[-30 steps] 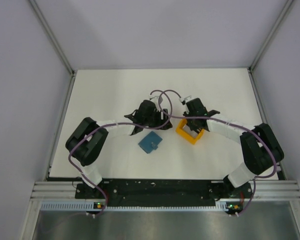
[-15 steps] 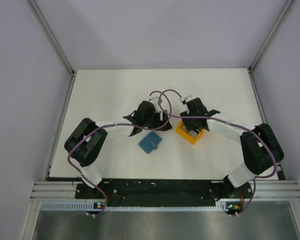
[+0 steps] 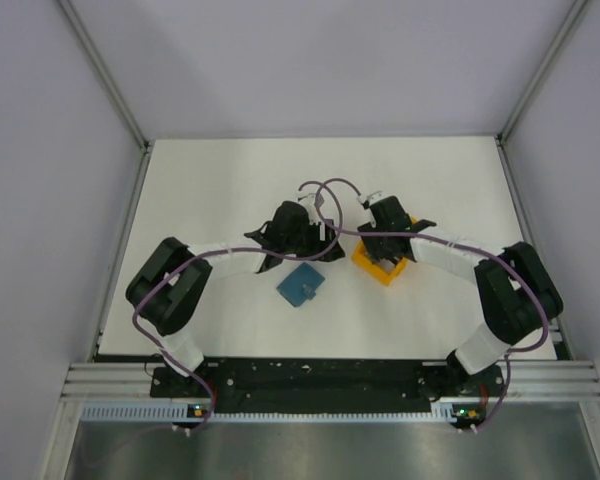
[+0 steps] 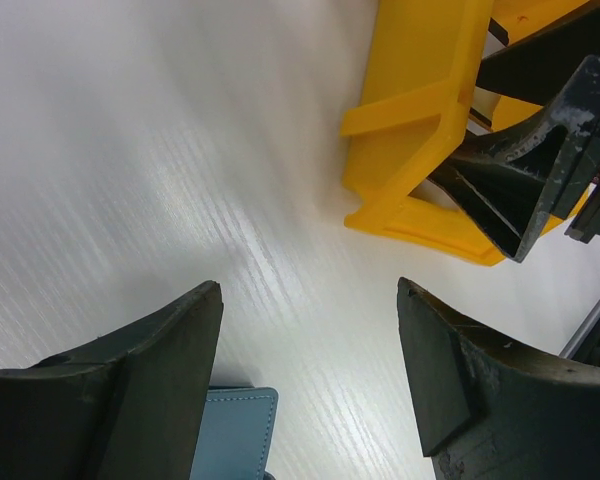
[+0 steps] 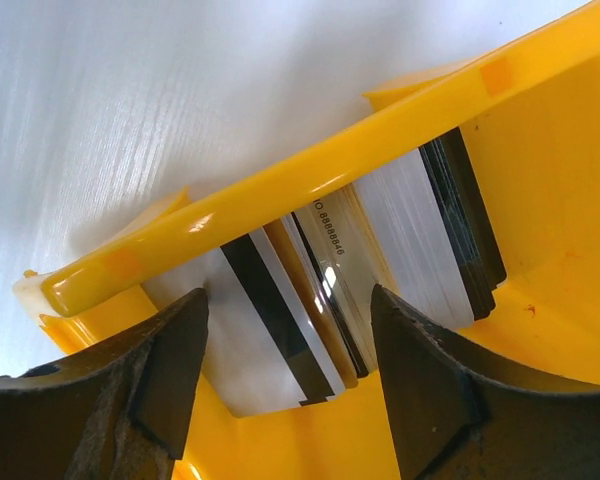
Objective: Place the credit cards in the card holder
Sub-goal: Pick up the credit card from the storage box.
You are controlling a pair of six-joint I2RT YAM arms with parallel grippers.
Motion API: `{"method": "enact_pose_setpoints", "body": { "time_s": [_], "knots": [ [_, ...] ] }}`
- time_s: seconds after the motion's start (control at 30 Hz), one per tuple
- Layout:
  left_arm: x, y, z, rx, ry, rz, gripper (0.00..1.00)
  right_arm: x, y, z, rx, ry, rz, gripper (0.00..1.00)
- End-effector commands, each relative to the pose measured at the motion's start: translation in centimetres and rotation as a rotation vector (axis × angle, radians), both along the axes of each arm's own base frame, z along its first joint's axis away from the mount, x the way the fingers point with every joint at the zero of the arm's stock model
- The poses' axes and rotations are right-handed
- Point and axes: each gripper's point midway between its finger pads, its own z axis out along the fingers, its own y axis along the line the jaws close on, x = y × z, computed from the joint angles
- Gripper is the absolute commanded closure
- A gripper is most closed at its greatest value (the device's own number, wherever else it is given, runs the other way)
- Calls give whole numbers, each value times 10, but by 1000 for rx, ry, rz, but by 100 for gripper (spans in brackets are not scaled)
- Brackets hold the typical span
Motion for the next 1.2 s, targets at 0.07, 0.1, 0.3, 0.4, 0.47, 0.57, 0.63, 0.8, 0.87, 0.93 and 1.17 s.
{"method": "enact_pose_setpoints", "body": {
  "time_s": [0.07,0.1,0.3,0.4,0.47,0.57,0.63,0.8,0.87,0.93,1.17],
  "knots": [
    [7,-4,32,-71,-80,2,25,-9,-11,-19,-57,47,-33,42],
    [6,-4,31,-68,-76,2,25,-8,-12,-19,-60,46,-42,47],
    [6,-4,31,-70,-76,1,25,-7,-17,-16,-67,29,-81,75],
    [6,-4,31,-71,-72,2,25,-6,-18,-14,-63,22,-92,85],
    [5,-5,31,-71,-73,-2,25,-5,-15,-11,-43,16,-92,89],
    [6,-3,29,-67,-70,4,25,-5,-3,-4,21,14,-71,98],
    [6,-3,29,-66,-71,3,24,-6,2,3,58,7,-63,100],
    [8,-2,29,-67,-69,7,24,-7,14,24,133,-22,-26,100],
    [9,-3,30,-68,-70,5,24,-11,19,30,165,-18,0,100],
    [8,-4,28,-67,-65,2,24,-14,23,32,186,-10,18,100],
    [9,-8,26,-80,-49,-8,24,-29,41,25,267,70,85,86]
  ]
}}
